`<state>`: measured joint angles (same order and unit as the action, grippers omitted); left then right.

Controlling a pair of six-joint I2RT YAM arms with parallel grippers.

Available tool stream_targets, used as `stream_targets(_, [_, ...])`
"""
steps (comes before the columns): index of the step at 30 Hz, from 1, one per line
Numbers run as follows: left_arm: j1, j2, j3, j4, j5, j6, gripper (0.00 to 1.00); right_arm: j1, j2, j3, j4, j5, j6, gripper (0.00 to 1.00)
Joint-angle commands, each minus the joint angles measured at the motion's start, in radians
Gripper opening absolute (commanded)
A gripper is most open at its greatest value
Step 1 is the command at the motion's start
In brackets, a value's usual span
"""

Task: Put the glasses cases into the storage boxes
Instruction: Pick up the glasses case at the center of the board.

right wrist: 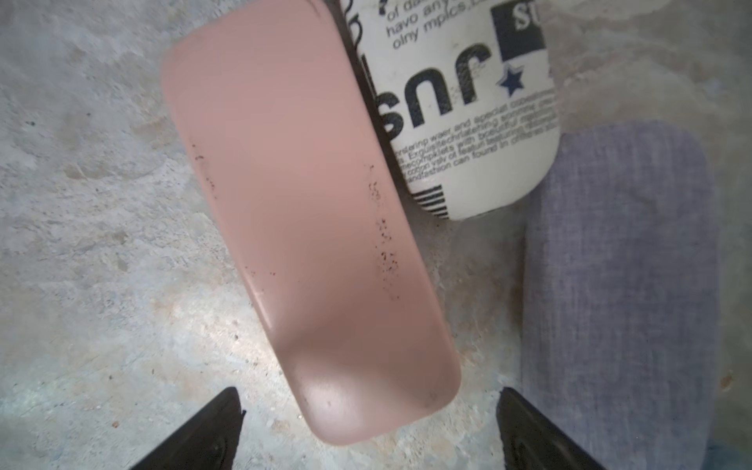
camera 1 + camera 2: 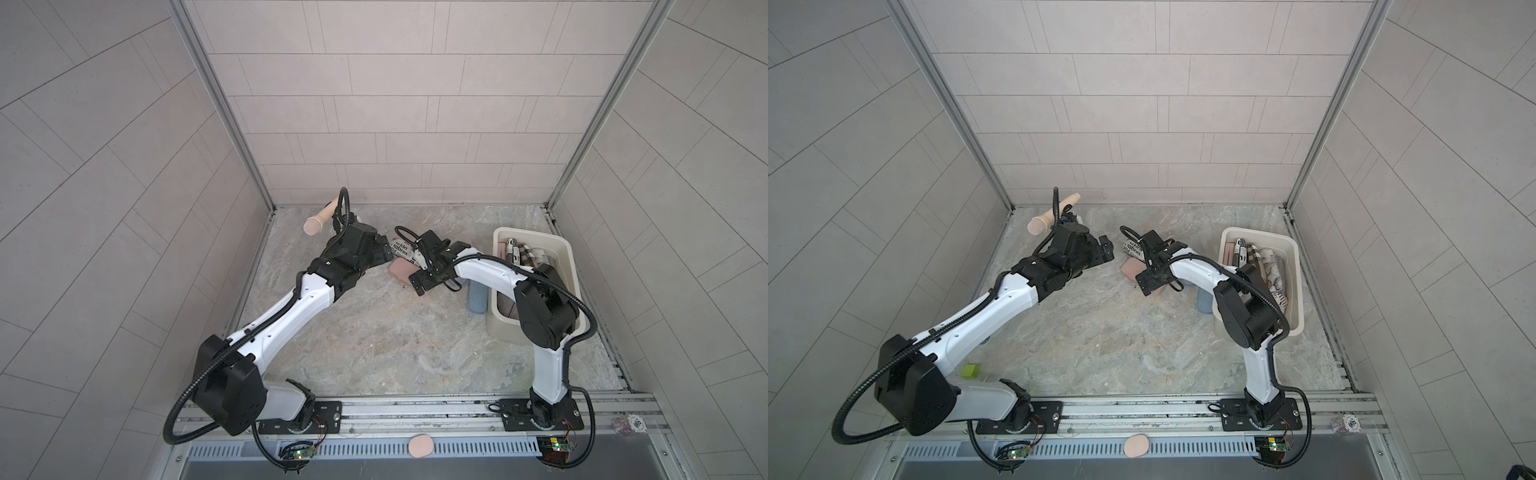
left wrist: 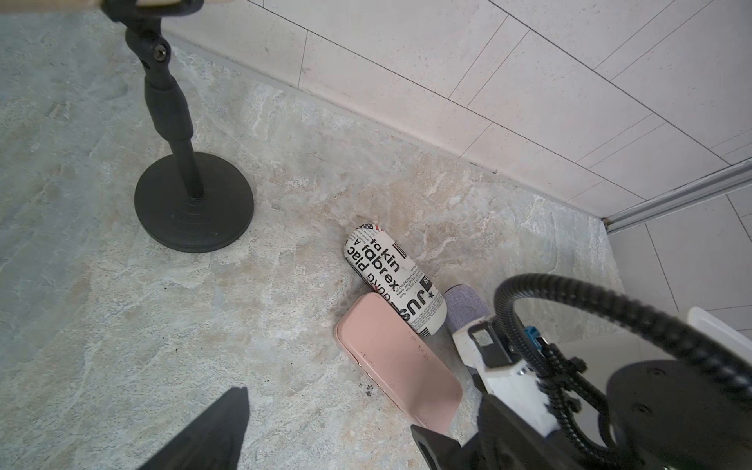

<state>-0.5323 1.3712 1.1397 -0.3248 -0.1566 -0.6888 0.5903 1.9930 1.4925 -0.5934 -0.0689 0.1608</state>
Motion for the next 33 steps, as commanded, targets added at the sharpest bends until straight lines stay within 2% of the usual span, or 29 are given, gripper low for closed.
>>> stream_targets(1, [0.006, 0.005, -0.007, 0.024, 0.012, -0.023, 0.94, 0.002, 0.034, 0.035, 0.027, -0.009, -0.035, 0.98])
stream_targets(9, [0.032, 0.006, -0.013, 0.045, 0.055, -0.030, 0.94, 0.004, 0.137, 0.113, 0.005, 0.023, -0.043, 0.93])
stream_targets(16, [0.062, 0.016, -0.026, 0.074, 0.108, -0.066, 0.93, 0.024, 0.161, 0.117, 0.008, 0.051, -0.020, 0.78])
stream_targets(23, [0.084, 0.035, -0.028, 0.087, 0.148, -0.081, 0.91, 0.049, 0.106, 0.082, 0.022, 0.073, -0.006, 0.66])
stream_targets(33, [0.086, 0.025, -0.030, 0.099, 0.156, -0.075, 0.90, 0.079, -0.005, 0.019, 0.057, 0.095, 0.039, 0.61])
